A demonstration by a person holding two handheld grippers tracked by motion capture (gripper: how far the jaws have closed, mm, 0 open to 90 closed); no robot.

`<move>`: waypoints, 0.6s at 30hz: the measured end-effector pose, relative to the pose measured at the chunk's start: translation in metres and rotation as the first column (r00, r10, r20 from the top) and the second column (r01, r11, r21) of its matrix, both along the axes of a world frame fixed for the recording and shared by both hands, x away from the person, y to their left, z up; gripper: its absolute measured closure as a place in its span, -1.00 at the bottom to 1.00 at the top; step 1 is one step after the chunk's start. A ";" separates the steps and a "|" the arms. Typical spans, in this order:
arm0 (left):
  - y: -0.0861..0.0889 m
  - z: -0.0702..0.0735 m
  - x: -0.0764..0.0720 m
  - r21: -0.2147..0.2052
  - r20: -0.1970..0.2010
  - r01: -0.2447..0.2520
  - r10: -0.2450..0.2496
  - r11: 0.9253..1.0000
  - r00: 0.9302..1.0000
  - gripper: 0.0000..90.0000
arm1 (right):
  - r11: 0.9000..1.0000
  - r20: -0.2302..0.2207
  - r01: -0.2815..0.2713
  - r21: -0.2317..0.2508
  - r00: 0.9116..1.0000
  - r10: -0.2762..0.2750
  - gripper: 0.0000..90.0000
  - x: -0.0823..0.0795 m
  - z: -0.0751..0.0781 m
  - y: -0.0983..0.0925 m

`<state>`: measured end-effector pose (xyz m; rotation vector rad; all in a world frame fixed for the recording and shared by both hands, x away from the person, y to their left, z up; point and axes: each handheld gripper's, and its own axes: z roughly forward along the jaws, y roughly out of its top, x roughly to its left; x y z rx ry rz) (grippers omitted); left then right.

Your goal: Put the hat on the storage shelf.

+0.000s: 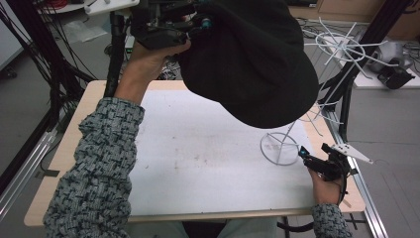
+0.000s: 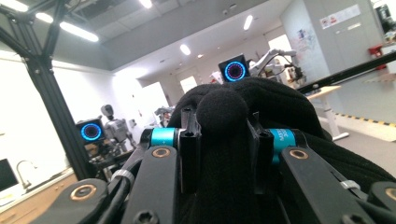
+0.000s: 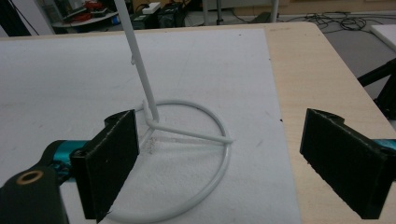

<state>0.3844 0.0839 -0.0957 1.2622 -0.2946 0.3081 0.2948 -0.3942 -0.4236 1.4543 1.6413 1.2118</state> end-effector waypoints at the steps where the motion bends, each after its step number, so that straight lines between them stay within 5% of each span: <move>1: -0.002 0.000 0.001 0.002 0.001 0.004 -0.004 1.000 1.000 0.60 | 1.000 0.000 0.000 0.000 1.000 0.000 -0.76 0.000 0.000 0.000; 18: -0.025 -0.013 0.023 0.015 -0.018 0.030 -0.029 0.999 0.999 0.60 | 1.000 -0.004 0.007 0.008 1.000 -0.007 -0.76 -0.001 -0.001 -0.004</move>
